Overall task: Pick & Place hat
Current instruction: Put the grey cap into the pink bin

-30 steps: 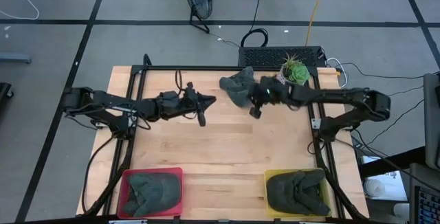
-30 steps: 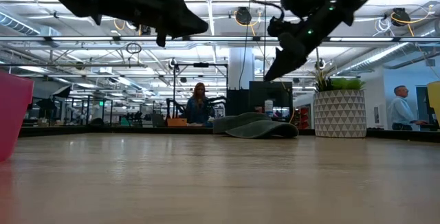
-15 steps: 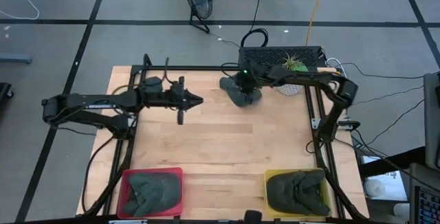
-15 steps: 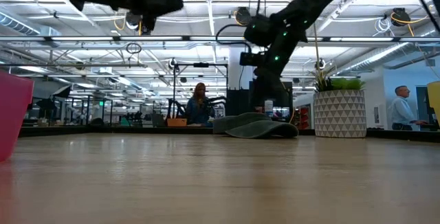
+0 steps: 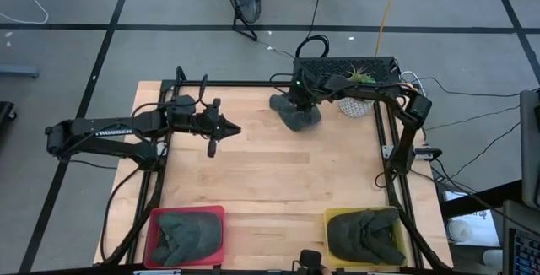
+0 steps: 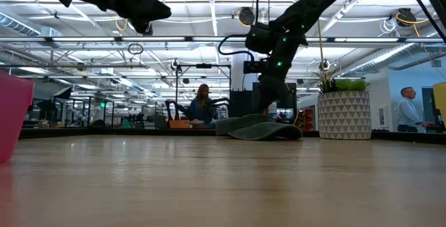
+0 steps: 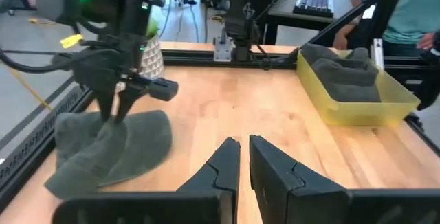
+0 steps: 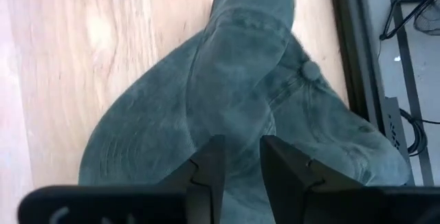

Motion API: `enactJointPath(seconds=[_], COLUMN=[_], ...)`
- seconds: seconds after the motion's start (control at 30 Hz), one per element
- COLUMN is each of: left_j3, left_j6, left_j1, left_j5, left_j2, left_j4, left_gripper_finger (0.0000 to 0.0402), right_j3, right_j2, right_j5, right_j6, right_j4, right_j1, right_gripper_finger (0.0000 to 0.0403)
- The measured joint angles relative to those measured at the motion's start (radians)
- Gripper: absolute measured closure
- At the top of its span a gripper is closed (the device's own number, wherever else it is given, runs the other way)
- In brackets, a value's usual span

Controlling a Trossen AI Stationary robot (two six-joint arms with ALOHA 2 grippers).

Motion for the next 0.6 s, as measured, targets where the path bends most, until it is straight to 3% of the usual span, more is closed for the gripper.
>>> enactJointPath(seconds=[0.37,0.47,0.6], left_j3=[-0.014,-0.014,-0.014], left_j6=[0.001,0.001,0.003], left_j1=[-0.040,-0.039,-0.039], left_j5=[-0.001,-0.003,-0.003], left_j2=[0.000,0.000,0.000], left_j4=[-0.009,-0.001,0.009], left_gripper_finger=[0.0364,0.0364,0.0364], right_j3=[0.000,0.000,0.000], right_j2=[0.061,0.066,0.062], right_j5=[0.033,0.054,0.053], right_j6=[0.080,0.085,0.106], right_j4=[0.040,0.029,0.008], right_j1=[0.000,0.001,0.001], right_gripper_finger=[0.0263,0.0265,0.0297])
